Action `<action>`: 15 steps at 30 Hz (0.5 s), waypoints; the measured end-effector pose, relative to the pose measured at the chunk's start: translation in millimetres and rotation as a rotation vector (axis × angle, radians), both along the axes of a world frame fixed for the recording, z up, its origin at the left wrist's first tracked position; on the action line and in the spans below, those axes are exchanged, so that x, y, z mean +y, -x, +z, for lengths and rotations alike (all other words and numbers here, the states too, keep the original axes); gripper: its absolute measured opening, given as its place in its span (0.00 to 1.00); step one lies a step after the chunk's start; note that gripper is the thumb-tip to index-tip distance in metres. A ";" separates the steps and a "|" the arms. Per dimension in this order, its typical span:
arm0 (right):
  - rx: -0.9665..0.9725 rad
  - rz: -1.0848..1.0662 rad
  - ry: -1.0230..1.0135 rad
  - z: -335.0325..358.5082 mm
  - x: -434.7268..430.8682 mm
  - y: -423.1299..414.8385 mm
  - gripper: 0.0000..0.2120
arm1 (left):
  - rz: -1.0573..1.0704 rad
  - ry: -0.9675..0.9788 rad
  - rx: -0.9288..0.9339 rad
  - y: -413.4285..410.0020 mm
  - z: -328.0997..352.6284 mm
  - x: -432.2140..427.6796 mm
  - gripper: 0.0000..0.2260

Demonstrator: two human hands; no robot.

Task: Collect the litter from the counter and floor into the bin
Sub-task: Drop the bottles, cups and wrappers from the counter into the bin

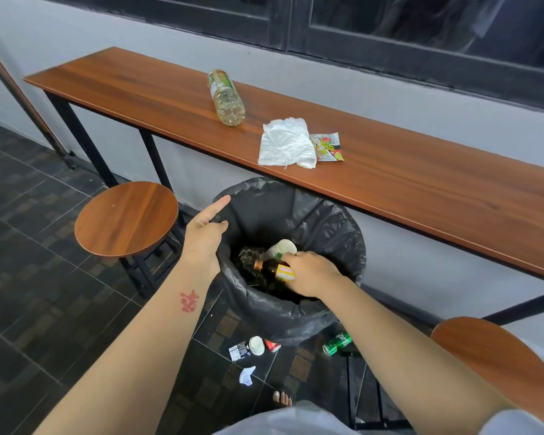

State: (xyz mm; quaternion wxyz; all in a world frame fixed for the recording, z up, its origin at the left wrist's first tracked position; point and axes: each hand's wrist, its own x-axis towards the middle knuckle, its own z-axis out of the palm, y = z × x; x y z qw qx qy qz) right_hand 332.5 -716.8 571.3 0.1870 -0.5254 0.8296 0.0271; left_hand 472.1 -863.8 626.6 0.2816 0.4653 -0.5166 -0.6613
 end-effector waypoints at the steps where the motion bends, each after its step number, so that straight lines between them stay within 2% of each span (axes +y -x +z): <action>1: 0.009 0.005 -0.018 -1.2 0.5 0.6 0.20 | 0.003 0.008 0.002 -0.5 0.7 0.2 0.21; 7: 0.026 0.006 0.133 16.6 1.5 8.8 0.17 | 0.011 0.031 0.014 -2.1 2.7 -0.9 0.22; 9: 0.056 0.005 0.308 28.0 -1.7 10.1 0.15 | -0.007 0.056 0.005 -2.5 2.2 -1.8 0.22; 12: 0.149 -0.016 0.675 49.5 -12.0 14.1 0.13 | -0.011 0.045 0.021 -0.6 -0.8 -1.9 0.22; 15: 0.262 -0.079 0.946 70.8 -27.9 30.2 0.15 | 0.020 0.015 0.020 1.7 -4.0 -2.5 0.22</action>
